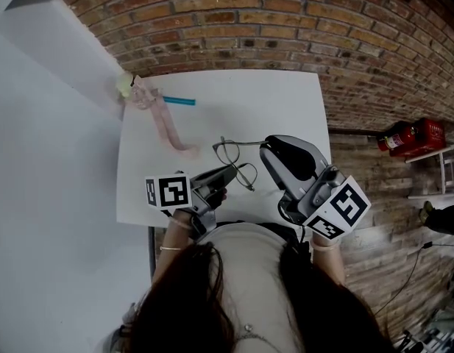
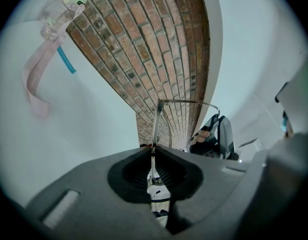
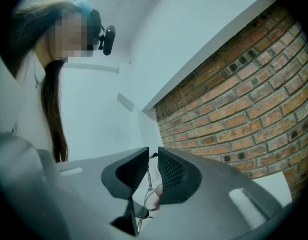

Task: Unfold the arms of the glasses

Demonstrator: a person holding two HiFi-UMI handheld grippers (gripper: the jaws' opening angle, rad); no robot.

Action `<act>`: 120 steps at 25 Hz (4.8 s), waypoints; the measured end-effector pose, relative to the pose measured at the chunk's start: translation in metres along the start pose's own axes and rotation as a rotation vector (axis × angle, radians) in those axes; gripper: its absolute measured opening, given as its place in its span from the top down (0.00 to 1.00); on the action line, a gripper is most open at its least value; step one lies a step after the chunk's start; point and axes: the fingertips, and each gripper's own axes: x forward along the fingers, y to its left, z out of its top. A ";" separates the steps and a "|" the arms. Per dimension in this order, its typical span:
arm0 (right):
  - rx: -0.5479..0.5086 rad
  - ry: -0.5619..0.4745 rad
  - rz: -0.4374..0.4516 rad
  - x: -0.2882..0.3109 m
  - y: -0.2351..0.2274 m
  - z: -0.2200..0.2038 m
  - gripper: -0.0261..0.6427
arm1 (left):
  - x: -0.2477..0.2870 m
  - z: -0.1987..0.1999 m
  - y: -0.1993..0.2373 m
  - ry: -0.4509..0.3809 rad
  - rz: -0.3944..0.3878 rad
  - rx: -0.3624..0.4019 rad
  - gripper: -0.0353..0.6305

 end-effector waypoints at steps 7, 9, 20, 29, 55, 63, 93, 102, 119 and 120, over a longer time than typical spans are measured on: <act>0.003 -0.001 -0.009 -0.003 -0.001 -0.001 0.89 | -0.002 0.001 0.000 -0.013 0.000 -0.001 0.91; 0.006 0.002 -0.011 -0.004 -0.001 -0.003 0.89 | -0.003 0.002 0.000 -0.019 -0.003 -0.003 0.91; 0.017 0.034 -0.006 -0.001 0.000 -0.015 0.89 | -0.004 0.007 -0.002 -0.039 -0.006 -0.006 0.91; 0.021 0.078 -0.004 0.007 0.002 -0.032 0.89 | -0.002 0.007 -0.003 -0.038 -0.009 -0.003 0.91; 0.040 0.190 0.026 0.025 0.010 -0.073 0.89 | 0.002 0.008 -0.009 -0.039 0.033 0.077 0.91; 0.045 0.217 0.032 0.027 0.012 -0.081 0.89 | 0.003 0.006 -0.012 -0.036 0.042 0.100 0.91; 0.087 0.267 0.028 0.031 0.010 -0.099 0.89 | 0.007 0.003 -0.022 -0.033 0.090 0.239 0.91; 0.088 0.274 0.028 0.032 0.008 -0.102 0.89 | 0.007 0.006 -0.020 -0.041 0.122 0.277 0.91; 0.058 0.237 -0.004 0.032 0.007 -0.091 0.90 | 0.004 0.013 -0.018 -0.077 0.107 0.232 0.91; 0.056 0.236 -0.004 0.032 0.007 -0.090 0.90 | 0.004 0.013 -0.018 -0.079 0.106 0.230 0.91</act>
